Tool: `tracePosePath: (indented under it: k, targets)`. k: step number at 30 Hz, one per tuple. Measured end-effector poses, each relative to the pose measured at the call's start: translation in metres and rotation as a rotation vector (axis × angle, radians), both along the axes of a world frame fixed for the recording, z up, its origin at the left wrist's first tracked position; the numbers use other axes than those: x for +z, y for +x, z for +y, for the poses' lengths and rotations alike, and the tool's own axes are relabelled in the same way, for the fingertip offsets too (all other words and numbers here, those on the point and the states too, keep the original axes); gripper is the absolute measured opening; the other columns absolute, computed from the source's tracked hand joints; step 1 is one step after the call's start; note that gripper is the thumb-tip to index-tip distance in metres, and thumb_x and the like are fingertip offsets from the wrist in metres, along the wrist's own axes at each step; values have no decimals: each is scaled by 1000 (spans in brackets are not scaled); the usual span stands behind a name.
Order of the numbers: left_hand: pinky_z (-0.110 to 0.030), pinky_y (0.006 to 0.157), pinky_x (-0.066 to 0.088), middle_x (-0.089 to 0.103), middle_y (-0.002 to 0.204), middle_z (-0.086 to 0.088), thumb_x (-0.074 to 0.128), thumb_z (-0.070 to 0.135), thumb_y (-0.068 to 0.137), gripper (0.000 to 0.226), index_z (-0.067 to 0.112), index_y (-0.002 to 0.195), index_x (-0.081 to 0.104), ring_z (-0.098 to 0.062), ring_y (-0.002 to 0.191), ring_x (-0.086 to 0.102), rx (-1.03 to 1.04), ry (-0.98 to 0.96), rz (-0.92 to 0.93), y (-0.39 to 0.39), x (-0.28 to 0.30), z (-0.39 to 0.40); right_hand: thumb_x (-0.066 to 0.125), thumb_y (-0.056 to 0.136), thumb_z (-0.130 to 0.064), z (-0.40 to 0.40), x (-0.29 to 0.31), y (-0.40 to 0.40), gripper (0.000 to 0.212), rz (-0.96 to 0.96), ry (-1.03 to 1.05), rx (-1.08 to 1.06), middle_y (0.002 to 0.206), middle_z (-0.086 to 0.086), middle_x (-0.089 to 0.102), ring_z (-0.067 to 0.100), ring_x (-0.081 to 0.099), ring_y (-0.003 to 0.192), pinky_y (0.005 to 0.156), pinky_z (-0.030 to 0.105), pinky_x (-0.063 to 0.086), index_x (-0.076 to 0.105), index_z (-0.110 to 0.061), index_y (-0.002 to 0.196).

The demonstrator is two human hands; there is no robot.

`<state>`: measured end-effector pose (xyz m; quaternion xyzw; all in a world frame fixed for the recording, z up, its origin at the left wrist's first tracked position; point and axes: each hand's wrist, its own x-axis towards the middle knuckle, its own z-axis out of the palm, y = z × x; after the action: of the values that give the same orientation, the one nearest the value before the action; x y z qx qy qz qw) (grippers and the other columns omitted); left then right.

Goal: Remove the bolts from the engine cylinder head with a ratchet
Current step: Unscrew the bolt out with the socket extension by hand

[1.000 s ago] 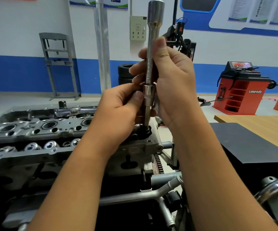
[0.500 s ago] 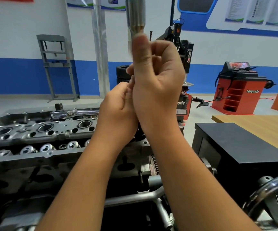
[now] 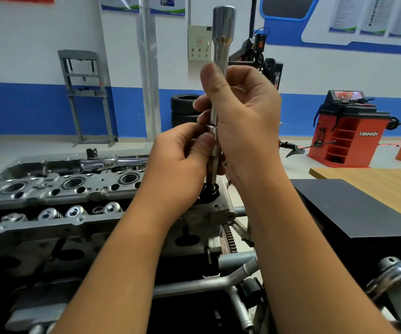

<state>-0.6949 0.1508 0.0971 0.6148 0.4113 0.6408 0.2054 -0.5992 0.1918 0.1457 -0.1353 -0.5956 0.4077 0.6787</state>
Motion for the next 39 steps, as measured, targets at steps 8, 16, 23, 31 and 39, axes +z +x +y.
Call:
tracePosePath:
  k: [8, 16, 23, 31, 39]
  targets:
    - [-13, 66, 52, 80, 95, 8, 58, 20, 106, 17, 20, 113, 74, -3, 82, 73, -49, -68, 28, -5, 0, -2, 59, 106, -23, 1, -2, -1, 27, -63, 21, 25, 72, 13, 71, 28, 61, 58, 60, 41, 56, 61, 1, 93]
    - [-35, 82, 63, 80, 93, 5, 80, 40, 77, 30, 24, 102, 73, -14, 90, 77, 93, -51, 21, -3, 0, -1, 69, 100, -19, 1, 1, 7, 18, -72, 6, 64, 72, 13, 69, 28, 60, 57, 55, 38, 55, 61, -4, 93]
    - [-37, 88, 62, 80, 103, 4, 54, 16, 107, 22, 26, 116, 71, -17, 98, 78, -84, -112, 7, -5, 1, -3, 53, 108, -22, 1, 2, 7, 30, -80, 4, 67, 72, 17, 69, 29, 60, 57, 56, 37, 53, 60, 1, 90]
    - [-33, 83, 62, 80, 94, 5, 80, 36, 77, 29, 22, 103, 75, -12, 90, 77, 70, -43, -1, -5, 0, -2, 69, 99, -16, 1, 1, 6, 21, -122, 23, 47, 72, 13, 68, 29, 62, 62, 61, 46, 58, 63, 4, 98]
    - [-38, 86, 64, 81, 100, 2, 66, 6, 99, 20, 17, 114, 73, -19, 92, 78, -14, -66, 34, -5, 0, -2, 60, 105, -18, 3, 2, 1, 16, -118, 26, 56, 71, 12, 65, 26, 57, 60, 56, 34, 52, 60, -4, 98]
